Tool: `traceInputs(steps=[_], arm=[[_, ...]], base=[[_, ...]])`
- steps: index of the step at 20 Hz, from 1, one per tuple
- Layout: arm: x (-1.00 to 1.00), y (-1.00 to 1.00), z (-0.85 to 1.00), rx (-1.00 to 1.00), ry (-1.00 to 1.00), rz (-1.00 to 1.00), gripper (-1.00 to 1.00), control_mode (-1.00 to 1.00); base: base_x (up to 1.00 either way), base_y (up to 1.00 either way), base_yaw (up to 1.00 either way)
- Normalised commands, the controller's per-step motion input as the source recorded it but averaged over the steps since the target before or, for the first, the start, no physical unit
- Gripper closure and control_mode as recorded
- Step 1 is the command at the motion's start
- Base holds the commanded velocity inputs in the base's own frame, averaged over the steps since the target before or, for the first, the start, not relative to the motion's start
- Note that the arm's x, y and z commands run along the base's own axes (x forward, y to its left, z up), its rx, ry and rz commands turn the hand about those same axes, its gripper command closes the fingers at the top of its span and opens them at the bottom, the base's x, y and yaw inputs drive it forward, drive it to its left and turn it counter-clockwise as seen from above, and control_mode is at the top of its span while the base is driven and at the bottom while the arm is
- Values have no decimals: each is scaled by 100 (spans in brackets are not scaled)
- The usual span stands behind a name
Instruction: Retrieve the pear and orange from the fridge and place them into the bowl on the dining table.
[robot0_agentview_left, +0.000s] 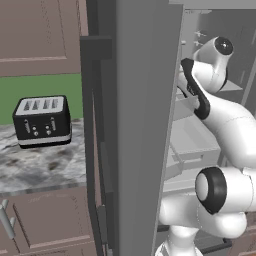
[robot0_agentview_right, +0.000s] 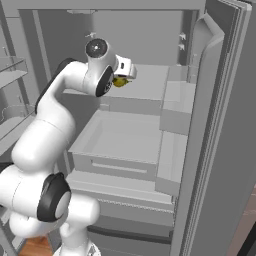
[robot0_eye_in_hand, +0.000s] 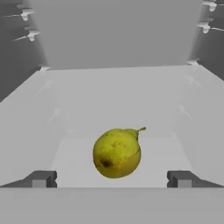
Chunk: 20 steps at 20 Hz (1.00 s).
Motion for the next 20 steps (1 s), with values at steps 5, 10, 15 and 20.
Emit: traceInputs(steps=[5,10,15,20], arm=[[12,0,-5,0,1,0,-100,-100],[18,0,-18,0,4,0,-100,-100],[20,-1,-15,0,4,0,-100,-100],[22,-5,-10,0,3,0,-100,-100]], base=[[0,0,0],[0,0,0],[0,0,0],[0,0,0]])
